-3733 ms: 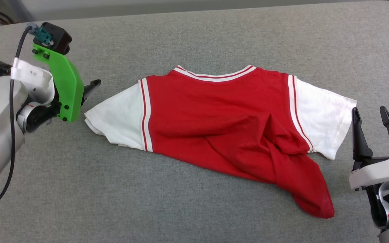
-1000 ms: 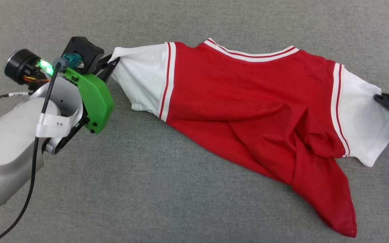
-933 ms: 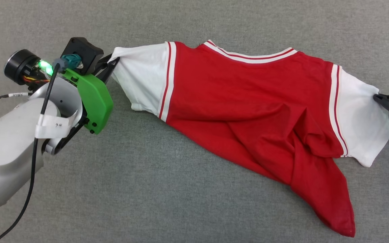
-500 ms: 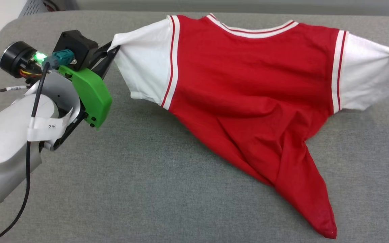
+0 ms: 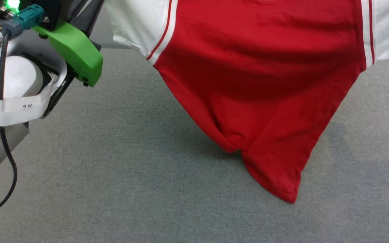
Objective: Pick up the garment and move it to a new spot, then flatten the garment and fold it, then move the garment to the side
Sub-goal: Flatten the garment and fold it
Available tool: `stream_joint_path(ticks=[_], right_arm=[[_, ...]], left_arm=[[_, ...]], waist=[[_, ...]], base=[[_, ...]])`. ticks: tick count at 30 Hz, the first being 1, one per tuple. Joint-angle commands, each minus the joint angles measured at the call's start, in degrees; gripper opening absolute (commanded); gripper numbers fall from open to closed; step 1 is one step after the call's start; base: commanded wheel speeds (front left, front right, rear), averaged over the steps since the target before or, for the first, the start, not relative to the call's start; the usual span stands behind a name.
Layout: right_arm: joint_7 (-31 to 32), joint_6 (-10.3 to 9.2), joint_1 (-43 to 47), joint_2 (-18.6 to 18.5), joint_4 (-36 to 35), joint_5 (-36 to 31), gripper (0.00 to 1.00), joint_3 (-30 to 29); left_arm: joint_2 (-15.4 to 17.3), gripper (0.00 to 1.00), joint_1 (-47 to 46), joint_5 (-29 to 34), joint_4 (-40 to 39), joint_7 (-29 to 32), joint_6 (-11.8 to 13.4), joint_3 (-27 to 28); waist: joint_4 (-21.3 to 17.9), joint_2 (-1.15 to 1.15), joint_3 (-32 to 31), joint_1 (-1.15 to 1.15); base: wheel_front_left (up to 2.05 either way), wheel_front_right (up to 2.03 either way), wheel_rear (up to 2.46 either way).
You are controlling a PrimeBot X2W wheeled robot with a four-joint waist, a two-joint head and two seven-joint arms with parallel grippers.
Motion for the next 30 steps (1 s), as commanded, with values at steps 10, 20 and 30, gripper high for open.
stream_joint_path(ticks=[10,20,30], right_arm=[[0.88,-0.04,-8.56,4.95,-1.8,-6.43,0.0,-5.84],[0.63,-0.04,-27.16,8.25,4.18,-11.42,0.0,-5.07],[-4.44,-0.04,-46.35,11.6,15.82,-16.79,0.0,-3.76]], left_arm=[[-1.87,0.0,-8.67,0.99,1.92,-1.69,-0.24,4.1],[-8.1,0.0,-21.71,2.12,11.44,-3.07,-2.8,7.69],[-13.87,0.0,-35.61,4.72,24.59,-6.24,-5.86,9.78]], waist=[[-1.36,0.0,1.62,0.0],[-1.67,0.0,14.27,0.0],[-2.0,0.0,24.56,0.0]], base=[[0.0,0.0,0.0],[0.0,0.0,0.0],[0.0,0.0,0.0]])
